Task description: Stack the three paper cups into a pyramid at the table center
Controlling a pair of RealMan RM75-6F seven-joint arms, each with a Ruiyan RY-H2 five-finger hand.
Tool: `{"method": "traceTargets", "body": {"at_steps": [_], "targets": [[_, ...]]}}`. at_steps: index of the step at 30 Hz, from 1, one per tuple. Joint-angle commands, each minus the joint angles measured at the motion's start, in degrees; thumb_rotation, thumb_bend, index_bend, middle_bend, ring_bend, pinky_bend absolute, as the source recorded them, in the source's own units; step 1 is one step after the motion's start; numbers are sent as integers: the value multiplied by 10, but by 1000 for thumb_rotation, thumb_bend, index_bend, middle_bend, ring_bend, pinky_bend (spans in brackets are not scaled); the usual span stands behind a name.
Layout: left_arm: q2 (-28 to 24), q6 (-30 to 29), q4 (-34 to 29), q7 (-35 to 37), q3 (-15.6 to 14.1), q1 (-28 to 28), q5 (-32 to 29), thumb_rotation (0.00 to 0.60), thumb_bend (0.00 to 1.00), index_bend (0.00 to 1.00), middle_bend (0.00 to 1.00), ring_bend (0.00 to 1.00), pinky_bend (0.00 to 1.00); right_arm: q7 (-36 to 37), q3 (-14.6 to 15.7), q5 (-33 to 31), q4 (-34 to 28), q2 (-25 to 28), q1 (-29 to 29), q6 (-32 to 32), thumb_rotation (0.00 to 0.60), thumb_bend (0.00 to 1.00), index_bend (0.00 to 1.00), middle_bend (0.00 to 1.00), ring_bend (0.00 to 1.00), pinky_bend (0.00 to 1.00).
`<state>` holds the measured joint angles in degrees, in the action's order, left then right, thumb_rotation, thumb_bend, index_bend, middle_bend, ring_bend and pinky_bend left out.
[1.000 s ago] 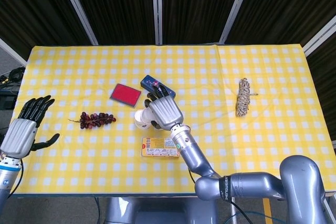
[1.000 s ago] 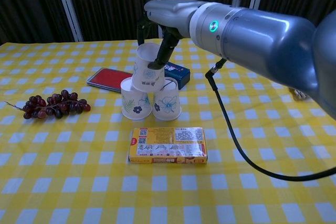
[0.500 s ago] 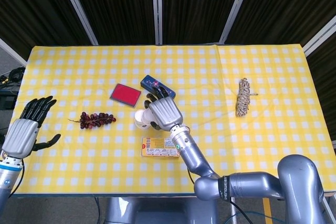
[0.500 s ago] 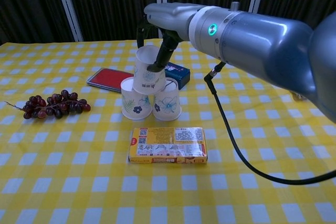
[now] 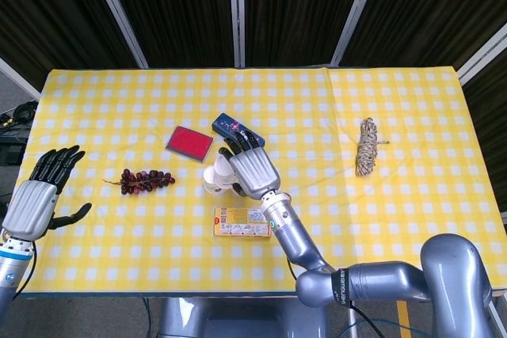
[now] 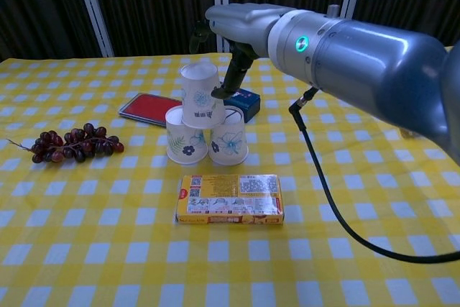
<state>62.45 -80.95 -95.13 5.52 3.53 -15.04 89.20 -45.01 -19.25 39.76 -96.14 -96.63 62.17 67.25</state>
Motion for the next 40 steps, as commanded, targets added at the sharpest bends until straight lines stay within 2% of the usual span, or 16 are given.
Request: {"method": "traceTargets", "body": {"at_steps": [1,6,9,13,16,19,21,26,33,35,40], "targets": [[0,-2,0,-1,0,1,1,600,274,0,0,0,0,-7,4,2,-11,8,-4,9,600,169,207,76,0,0],[1,-4,2,-2,1,2,-1,600,274,0,0,0,0,-18,14,16,-59,41,-24,43,600,167,164,16,0,0],[1,-3,3,-3,3,3,-6,600,274,0,0,0,0,-12,26,47,-100,79,-51,76,600,167,158,0,0,0],[3,-5,2,-9,4,5,-9,600,275,0,0,0,0,31,59,115,-147,142,-111,122,600,165,158,0,0,0],[8,-7,4,-20,2,7,-9,600,274,0,0,0,0,92,104,180,-157,189,-173,153,600,163,142,0,0,0],[15,-1,9,-41,-1,8,-15,600,274,0,0,0,0,168,161,247,-117,219,-241,183,600,159,100,0,0,0],[21,1,13,-54,-3,10,-18,600,274,0,0,0,0,205,187,269,-78,223,-275,194,600,154,73,0,0,0],[38,4,33,-79,-10,17,-29,600,270,0,0,0,0,290,232,278,18,219,-348,198,600,149,24,0,0,0],[67,-1,73,-116,-18,33,-47,600,269,0,0,0,0,338,260,294,111,202,-411,210,600,148,0,0,0,0],[74,-4,83,-121,-21,39,-50,600,269,0,0,0,0,356,258,296,132,195,-426,212,600,148,0,0,0,0],[81,-20,91,-122,-21,50,-49,600,269,0,0,0,0,388,246,323,141,202,-441,224,600,147,0,0,0,0]]}}
